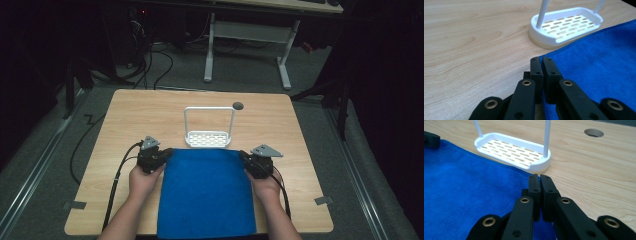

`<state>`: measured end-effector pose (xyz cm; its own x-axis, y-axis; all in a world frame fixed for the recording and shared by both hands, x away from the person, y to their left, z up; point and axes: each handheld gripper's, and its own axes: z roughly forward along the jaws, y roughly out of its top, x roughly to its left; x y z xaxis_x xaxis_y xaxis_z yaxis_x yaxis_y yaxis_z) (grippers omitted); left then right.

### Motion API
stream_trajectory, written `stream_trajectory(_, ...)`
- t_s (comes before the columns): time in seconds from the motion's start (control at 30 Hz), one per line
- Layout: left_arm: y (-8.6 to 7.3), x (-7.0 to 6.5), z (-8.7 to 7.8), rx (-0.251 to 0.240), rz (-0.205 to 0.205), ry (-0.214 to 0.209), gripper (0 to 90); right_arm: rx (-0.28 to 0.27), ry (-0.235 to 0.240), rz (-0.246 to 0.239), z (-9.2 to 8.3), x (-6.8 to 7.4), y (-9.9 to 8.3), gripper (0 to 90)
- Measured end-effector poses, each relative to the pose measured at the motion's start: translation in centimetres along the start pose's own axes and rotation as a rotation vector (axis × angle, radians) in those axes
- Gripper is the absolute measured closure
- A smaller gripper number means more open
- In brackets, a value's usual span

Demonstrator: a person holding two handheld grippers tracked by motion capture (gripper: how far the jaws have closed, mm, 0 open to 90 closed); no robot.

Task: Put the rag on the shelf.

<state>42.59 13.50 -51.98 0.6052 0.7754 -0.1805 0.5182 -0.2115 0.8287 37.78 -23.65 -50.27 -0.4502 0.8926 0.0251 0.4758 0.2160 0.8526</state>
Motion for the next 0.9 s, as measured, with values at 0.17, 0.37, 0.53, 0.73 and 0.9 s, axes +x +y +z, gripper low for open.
stream_trajectory(0.17,0.4,-0.6,-1.3,-0.051,0.009,0.018,87.8,-0.047,0.028,0.010,-1.0,-0.2,0.3,88.4)
stream_trajectory(0.37,1.1,-1.4,-3.0,-0.119,0.022,0.021,87.8,-0.090,0.039,-0.010,-1.9,0.4,1.0,88.4)
stream_trajectory(0.53,1.9,-1.8,-4.2,-0.165,0.032,0.014,87.7,-0.129,0.037,-0.005,-2.9,0.4,1.5,88.4)
stream_trajectory(0.73,2.9,-2.8,-5.6,-0.221,0.062,0.005,87.8,-0.198,0.030,-0.005,-4.8,0.5,2.5,88.5)
stream_trajectory(0.9,3.8,-3.7,-6.8,-0.268,0.087,-0.006,87.8,-0.264,0.022,-0.016,-6.7,0.9,3.4,88.5)
